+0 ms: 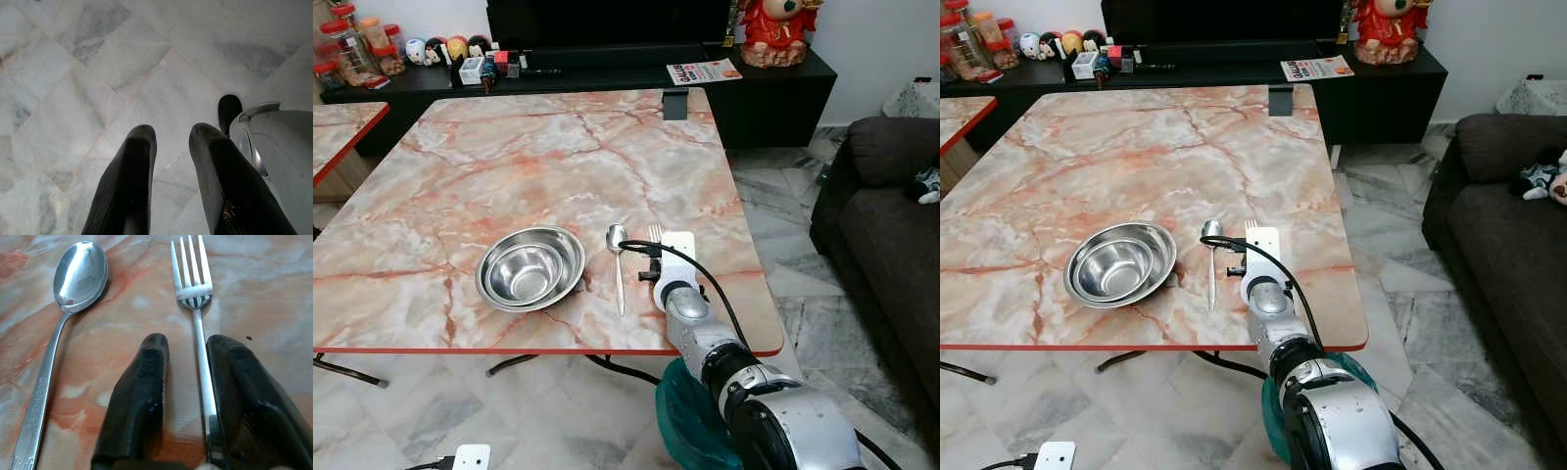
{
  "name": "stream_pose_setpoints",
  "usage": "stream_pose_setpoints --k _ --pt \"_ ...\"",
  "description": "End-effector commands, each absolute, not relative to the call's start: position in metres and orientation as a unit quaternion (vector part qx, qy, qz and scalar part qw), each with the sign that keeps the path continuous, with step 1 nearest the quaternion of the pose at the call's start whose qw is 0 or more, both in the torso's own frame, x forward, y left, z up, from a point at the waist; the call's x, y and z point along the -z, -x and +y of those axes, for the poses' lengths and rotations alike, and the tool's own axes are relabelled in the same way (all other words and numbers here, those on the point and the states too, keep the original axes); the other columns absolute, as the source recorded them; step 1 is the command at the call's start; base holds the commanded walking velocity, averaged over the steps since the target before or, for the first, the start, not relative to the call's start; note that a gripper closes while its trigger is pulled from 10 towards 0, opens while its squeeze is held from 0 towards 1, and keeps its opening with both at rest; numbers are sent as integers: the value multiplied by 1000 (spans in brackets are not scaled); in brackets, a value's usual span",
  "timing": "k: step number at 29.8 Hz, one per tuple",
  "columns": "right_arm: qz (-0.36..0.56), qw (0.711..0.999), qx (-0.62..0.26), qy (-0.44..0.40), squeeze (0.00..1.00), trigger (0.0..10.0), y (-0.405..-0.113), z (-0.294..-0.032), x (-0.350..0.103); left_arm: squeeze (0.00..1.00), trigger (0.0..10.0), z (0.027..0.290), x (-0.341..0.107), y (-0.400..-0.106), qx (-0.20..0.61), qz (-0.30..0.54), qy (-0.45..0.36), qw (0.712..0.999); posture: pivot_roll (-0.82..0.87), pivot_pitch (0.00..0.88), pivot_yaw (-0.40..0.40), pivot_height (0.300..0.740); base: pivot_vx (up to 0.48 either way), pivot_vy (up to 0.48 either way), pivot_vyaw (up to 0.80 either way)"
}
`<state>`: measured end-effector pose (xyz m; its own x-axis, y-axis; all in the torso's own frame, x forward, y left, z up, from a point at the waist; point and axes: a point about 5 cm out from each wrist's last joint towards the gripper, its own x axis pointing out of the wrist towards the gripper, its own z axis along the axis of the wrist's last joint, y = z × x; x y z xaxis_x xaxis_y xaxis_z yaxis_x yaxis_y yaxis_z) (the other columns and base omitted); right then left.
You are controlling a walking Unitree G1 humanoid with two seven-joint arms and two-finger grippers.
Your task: Setting the table
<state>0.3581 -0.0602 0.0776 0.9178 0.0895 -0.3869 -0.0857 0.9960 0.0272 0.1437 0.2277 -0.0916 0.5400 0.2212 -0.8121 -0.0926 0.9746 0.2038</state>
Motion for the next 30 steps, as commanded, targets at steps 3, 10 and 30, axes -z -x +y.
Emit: stream_pose_setpoints --k 3,10,30 --pt "177 982 -62 -3 1000 10000 -359 -49 -85 0 10000 230 93 -139 -94 479 -66 870 52 59 46 740 0 0 0" --pt "148 985 -92 2 0 10000 -358 -37 -91 0 10000 229 92 -142 -92 478 -65 871 43 51 49 740 0 0 0" --pt "-75 995 -44 54 0 10000 -357 -52 -128 0 10000 224 89 -153 -89 462 -59 880 31 30 53 740 0 0 0"
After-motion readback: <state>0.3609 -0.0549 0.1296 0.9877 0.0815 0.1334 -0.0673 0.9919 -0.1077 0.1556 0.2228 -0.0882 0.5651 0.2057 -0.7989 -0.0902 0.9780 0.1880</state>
